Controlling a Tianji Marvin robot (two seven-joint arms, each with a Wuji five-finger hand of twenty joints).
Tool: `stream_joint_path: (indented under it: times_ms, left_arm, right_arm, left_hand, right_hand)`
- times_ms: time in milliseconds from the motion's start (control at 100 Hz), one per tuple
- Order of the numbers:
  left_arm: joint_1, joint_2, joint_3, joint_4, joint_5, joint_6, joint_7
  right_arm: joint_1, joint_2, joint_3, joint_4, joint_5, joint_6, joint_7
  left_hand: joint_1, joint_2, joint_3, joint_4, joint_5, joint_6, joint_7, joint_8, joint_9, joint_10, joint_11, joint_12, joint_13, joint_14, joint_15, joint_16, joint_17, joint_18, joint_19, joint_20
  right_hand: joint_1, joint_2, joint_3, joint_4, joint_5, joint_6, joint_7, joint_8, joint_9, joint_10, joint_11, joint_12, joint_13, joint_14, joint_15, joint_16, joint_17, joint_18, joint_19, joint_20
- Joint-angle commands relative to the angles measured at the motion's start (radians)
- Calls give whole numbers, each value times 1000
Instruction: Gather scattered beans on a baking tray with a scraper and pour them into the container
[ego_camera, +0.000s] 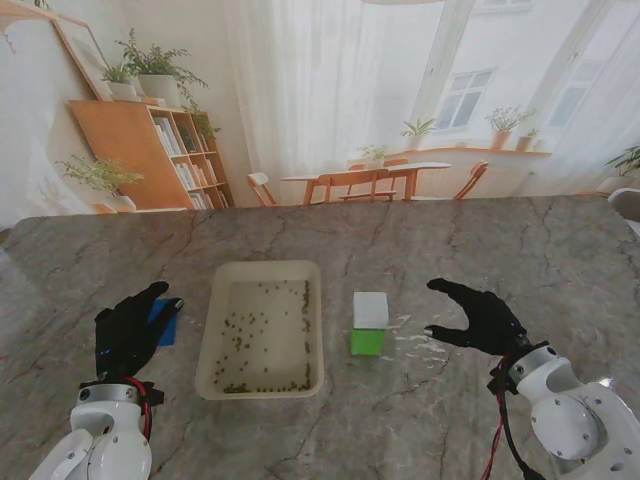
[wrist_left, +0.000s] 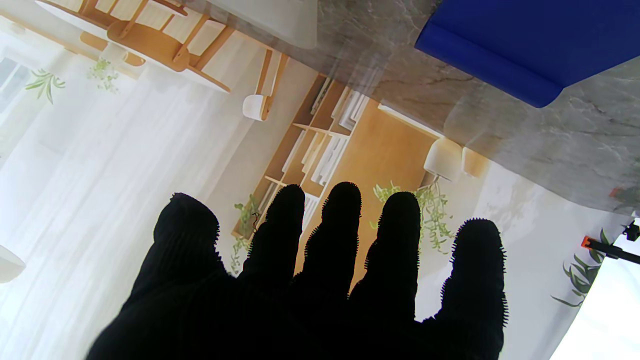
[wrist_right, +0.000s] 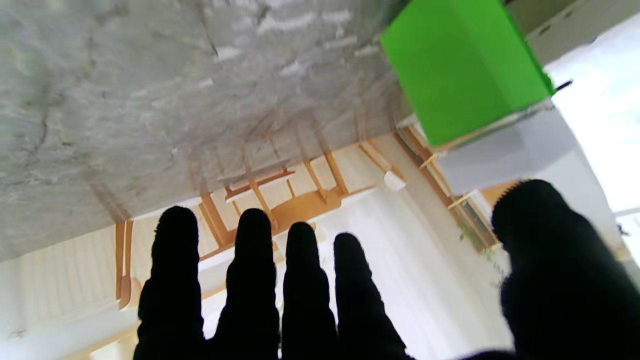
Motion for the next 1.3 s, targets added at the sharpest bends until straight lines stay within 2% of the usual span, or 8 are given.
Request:
stream_joint_path:
  times_ms: [0, 140, 290, 390, 430, 670, 720, 1290]
  left_arm:
    - [1, -2, 5, 3, -5, -1, -2]
    - [-3, -1, 8, 3, -6, 3, -10]
    - [-7, 0, 9, 5, -7, 6, -17]
    - [-9, 0, 11, 5, -8, 9, -21]
    - [-10, 0, 12, 6, -8, 11, -22]
    - [-13, 1, 13, 7, -7, 17, -28]
    - [-13, 1, 13, 7, -7, 17, -28]
    - [-10, 0, 13, 6, 1, 28, -19]
  right_arm:
    - [-1, 16, -5, 30, 19, -13, 42]
    - [34, 27, -36, 69, 50, -58, 103]
    - [94, 40, -90, 129, 25, -121, 123]
    - [140, 44, -136, 176, 42, -150, 137]
    - [157, 44, -156, 195, 53, -156, 136]
    - [258, 39, -263, 302, 87, -176, 111]
    - [275, 37, -283, 321, 100, -180, 109]
    - [450, 22, -461, 517, 211, -276, 100]
  left_hand:
    - [35, 61, 9, 60, 3, 8, 12, 4, 4, 6, 1, 18, 12, 8, 5, 12, -12, 14, 16, 24]
    - [35, 62, 9, 60, 4, 7, 13, 4, 4, 6, 0, 18, 13, 9, 5, 12, -12, 15, 16, 24]
    - [34, 61, 8, 60, 5, 7, 13, 5, 5, 5, 1, 18, 13, 8, 5, 12, -13, 16, 15, 24]
    - [34, 61, 8, 60, 5, 8, 13, 5, 6, 7, 1, 18, 14, 9, 6, 12, -12, 15, 16, 24]
    - [34, 61, 9, 60, 6, 6, 14, 5, 5, 7, 1, 18, 14, 8, 6, 12, -12, 16, 16, 24]
    - [35, 62, 9, 60, 5, 8, 13, 5, 5, 7, 1, 19, 14, 10, 6, 13, -12, 14, 16, 24]
    - [34, 61, 8, 60, 6, 8, 13, 5, 6, 6, 1, 19, 14, 7, 6, 13, -13, 16, 16, 24]
    - [34, 60, 9, 60, 7, 8, 14, 6, 5, 3, 1, 19, 15, 7, 7, 14, -12, 14, 16, 24]
  right_hand:
    - [-63, 18, 17, -33, -85, 61, -41, -10, -82, 56, -26, -17, -58, 29, -14, -26, -25, -26, -29, -24]
    - [-126, 51, 9, -49, -177, 179, -96, 27, -199, 145, -17, 1, -130, 76, 7, -28, -55, -31, -44, -35]
    - [-140, 70, 3, -52, -139, 238, -194, -133, -245, 177, -2, 23, -153, 85, 45, -22, -61, -31, -31, -37]
    - [-132, 72, 4, -51, -142, 251, -197, -157, -252, 177, -3, 23, -159, 85, 48, -22, -68, -33, -31, -39]
    - [-124, 74, -5, -49, -135, 255, -190, -252, -256, 175, -3, 24, -164, 83, 55, -28, -73, -34, -25, -49]
    - [-120, 83, -3, -47, -132, 279, -205, -296, -260, 169, -10, 15, -175, 78, 53, -32, -80, -34, -18, -50]
    - [-118, 84, -5, -47, -121, 278, -197, -410, -265, 167, -8, 5, -183, 76, 53, -40, -84, -36, -14, -60]
    - [-120, 83, 12, -45, -117, 254, -185, -431, -247, 141, -4, -7, -197, 55, -3, -100, -91, -45, -18, -75]
